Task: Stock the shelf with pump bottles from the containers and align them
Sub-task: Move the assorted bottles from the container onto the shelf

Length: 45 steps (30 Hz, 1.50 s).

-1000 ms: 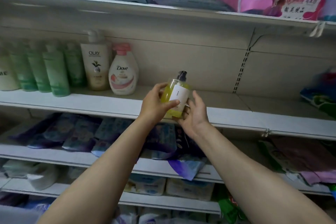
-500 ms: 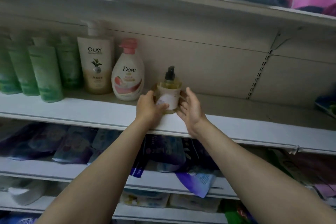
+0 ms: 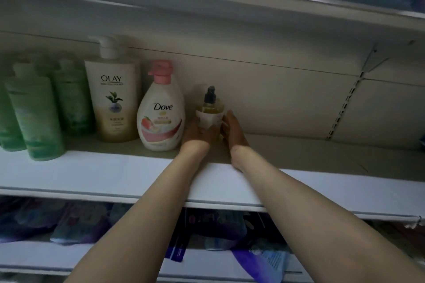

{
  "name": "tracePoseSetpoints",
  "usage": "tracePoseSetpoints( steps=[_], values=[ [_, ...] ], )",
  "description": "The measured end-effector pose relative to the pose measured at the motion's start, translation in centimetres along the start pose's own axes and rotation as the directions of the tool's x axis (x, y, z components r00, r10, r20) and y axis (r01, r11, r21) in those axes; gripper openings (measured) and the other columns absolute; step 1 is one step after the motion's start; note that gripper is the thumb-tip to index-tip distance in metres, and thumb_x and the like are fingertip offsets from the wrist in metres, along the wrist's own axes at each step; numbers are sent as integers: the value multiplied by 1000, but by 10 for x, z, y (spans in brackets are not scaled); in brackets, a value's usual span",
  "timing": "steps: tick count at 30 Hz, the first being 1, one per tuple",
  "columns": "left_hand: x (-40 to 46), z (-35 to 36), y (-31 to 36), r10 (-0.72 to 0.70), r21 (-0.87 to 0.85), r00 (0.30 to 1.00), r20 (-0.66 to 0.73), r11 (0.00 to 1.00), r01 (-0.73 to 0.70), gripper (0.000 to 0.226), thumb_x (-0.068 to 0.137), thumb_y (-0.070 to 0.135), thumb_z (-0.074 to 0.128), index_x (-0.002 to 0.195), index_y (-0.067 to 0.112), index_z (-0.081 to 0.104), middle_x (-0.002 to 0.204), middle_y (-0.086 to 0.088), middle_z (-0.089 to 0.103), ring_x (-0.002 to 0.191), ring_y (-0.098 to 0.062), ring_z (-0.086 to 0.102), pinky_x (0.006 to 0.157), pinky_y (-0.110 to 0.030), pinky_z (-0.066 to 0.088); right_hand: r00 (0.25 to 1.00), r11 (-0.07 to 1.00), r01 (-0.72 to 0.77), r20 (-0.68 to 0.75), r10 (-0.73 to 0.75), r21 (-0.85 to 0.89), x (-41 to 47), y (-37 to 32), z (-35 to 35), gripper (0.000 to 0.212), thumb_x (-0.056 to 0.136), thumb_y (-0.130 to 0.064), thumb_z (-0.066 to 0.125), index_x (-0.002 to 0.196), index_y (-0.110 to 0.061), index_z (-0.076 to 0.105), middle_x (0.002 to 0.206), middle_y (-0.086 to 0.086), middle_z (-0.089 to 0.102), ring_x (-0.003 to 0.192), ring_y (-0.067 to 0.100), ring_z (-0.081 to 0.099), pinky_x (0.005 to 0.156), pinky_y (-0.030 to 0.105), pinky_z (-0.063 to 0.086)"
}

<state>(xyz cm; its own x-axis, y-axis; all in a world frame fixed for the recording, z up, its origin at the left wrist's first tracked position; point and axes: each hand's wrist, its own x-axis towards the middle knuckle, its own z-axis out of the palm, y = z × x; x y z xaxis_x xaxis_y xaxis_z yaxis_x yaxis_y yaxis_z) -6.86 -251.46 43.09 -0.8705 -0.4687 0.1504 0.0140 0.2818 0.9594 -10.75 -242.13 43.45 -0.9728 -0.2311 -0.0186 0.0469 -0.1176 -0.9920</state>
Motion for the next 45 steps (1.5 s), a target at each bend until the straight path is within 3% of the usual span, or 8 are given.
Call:
tracePoseSetpoints(
  steps=[11, 19, 23, 28, 32, 36, 41, 45],
  values=[
    [27, 4, -9, -14, 5, 1000, 24, 1000, 14, 78, 97, 42, 55, 158, 22, 11, 159, -9, 32, 143, -30, 35, 117, -40, 29, 998, 989, 64, 3, -65, -131, 33, 9, 10, 58, 102, -58, 34, 131, -18, 64, 128, 10, 67, 117, 23, 62, 107, 39, 46],
    [17, 2, -11, -8, -16, 1000, 9, 1000, 8, 80, 94, 36, 61, 158, 19, 15, 161, -8, 28, 146, -28, 29, 119, -38, 25, 998, 994, -1, 59, 8, -109, 20, 1, 3, 34, 104, -48, 40, 109, -27, 66, 110, -1, 69, 99, 11, 65, 76, 17, 50],
    [2, 0, -1, -6, -15, 1000, -12, 1000, 6, 66, 95, 27, 60, 152, 12, 31, 156, -10, 36, 141, -28, 36, 113, -27, 26, 997, 991, -69, -40, 65, -115, 1, -15, -12, 24, 102, -43, 47, 111, -27, 62, 114, 3, 64, 100, 15, 62, 78, 22, 47],
    [-42, 6, 16, -255, -429, 965, 59, 867, 255, 48, 95, 23, 60, 140, 15, 48, 131, -9, 59, 114, -28, 59, 106, -41, 45, 991, 987, -123, -55, 118, -102, -37, -24, -44, 61, 93, -50, 58, 146, -21, 49, 145, 6, 53, 131, 24, 50, 93, 31, 36],
    [-83, 18, 36, -219, -606, 969, 114, 758, 242, 53, 96, 23, 60, 142, 2, 43, 127, -29, 54, 118, -40, 56, 97, -40, 50, 996, 994, -85, -24, 83, -75, -69, -27, -75, 91, 53, -65, 66, 133, -22, 60, 124, 0, 59, 112, 18, 53, 88, 33, 35],
    [-129, 38, 52, -235, -655, 963, 132, 709, 263, 44, 93, 25, 67, 131, 7, 51, 129, -21, 52, 125, -31, 53, 87, -34, 55, 997, 997, -75, 15, 75, -10, -104, -31, -115, 62, 44, -65, 69, 95, -31, 60, 94, -12, 52, 83, 4, 46, 73, 24, 35],
    [-180, 73, 65, -245, -674, 960, 137, 687, 272, 28, 92, 24, 68, 113, 11, 57, 108, -7, 55, 106, -19, 60, 71, -28, 54, 994, 994, -107, 10, 108, -38, -159, -43, -169, 76, 78, -55, 66, 143, -19, 52, 150, 0, 45, 140, 23, 39, 112, 37, 30],
    [-222, 108, 71, -274, -683, 952, 136, 671, 290, 42, 91, 23, 68, 127, 6, 57, 126, -11, 58, 119, -23, 59, 72, -28, 54, 996, 991, -83, 18, 86, -102, -190, -43, -219, 61, 93, -47, 58, 145, -16, 48, 151, 6, 44, 142, 23, 38, 113, 38, 29]
  ],
)
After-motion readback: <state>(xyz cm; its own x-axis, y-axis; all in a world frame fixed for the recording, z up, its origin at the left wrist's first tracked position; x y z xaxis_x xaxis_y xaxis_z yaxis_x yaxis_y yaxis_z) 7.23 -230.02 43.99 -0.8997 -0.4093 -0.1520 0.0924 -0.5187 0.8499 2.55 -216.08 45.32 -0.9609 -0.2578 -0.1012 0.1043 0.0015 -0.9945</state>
